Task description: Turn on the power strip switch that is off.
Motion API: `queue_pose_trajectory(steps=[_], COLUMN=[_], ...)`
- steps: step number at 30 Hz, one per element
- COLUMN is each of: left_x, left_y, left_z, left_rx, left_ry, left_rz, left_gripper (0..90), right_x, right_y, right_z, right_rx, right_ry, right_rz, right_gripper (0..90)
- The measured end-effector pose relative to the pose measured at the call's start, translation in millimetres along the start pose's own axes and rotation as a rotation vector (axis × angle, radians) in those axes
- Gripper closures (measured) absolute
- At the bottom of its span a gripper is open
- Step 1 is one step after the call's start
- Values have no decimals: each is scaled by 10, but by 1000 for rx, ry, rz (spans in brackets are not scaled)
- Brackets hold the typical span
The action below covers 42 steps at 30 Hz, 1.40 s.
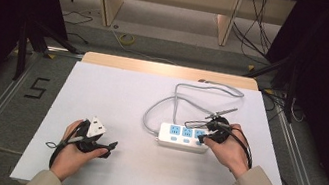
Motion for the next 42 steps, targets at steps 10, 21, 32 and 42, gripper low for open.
queue_pose_trajectory(steps=[10, 21, 32, 42], left_x=[-4, -4, -6, -6], left_y=[0, 0, 1, 1], left_z=[2, 4, 4, 4], left_rx=[3, 5, 6, 7], left_ry=[1, 2, 2, 2], left_rz=[1, 3, 2, 3], left_gripper=[214, 214, 214, 214], right_x=[-11, -24, -39, -49], right_y=[27, 39, 47, 60], right_z=[-46, -77, -92, -100], right_rx=[-21, -45, -67, -83], right_ry=[-7, -9, -13, -18], right_rz=[7, 9, 14, 21], right_gripper=[900, 900, 900, 900])
Point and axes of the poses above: each handheld gripper's, and its own axes: z roughly backward along the jaws, y roughly out of its top, x roughly to its right, the point moved 2 cm from there along -z, roughly forward along the jaws, and after that the axes turned 2 degrees about x, right-handed, at the moved point
